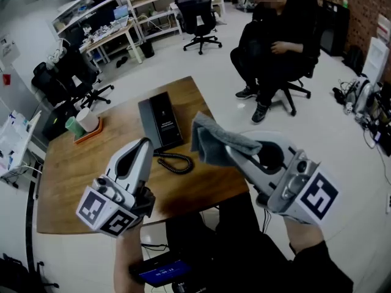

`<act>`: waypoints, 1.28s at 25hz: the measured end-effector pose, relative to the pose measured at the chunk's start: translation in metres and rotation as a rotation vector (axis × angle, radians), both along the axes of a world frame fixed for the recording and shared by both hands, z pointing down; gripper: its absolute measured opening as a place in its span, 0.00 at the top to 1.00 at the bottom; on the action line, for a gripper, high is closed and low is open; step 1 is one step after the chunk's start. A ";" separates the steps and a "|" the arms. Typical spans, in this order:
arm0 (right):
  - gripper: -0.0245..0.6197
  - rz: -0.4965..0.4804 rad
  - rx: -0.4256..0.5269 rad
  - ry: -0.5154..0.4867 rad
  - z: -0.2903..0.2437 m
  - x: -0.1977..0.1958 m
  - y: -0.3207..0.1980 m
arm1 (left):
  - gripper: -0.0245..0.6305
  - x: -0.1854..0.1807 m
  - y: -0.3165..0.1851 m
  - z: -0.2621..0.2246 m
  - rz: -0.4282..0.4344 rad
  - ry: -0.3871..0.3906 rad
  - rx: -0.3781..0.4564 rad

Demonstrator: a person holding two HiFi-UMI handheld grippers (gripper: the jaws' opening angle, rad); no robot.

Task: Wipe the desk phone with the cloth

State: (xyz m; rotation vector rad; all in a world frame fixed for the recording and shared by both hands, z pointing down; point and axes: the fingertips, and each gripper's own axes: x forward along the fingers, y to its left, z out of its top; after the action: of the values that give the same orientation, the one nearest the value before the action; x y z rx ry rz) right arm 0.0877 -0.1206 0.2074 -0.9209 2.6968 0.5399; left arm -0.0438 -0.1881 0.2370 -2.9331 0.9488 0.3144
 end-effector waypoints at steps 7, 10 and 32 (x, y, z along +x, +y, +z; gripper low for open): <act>0.92 -0.012 0.023 0.006 -0.006 -0.001 0.010 | 0.97 0.015 0.017 -0.008 0.006 -0.036 0.030; 0.92 -0.016 0.029 0.003 -0.009 0.000 0.014 | 0.97 0.018 0.026 -0.019 -0.007 -0.046 0.065; 0.93 -0.066 0.126 0.064 -0.004 -0.016 0.037 | 0.97 0.030 0.049 -0.036 -0.031 -0.047 0.180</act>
State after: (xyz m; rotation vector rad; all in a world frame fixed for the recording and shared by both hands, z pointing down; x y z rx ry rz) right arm 0.0720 -0.0839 0.2037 -0.7920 2.7019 0.7273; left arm -0.0136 -0.1393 0.2014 -2.7480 0.9082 0.3111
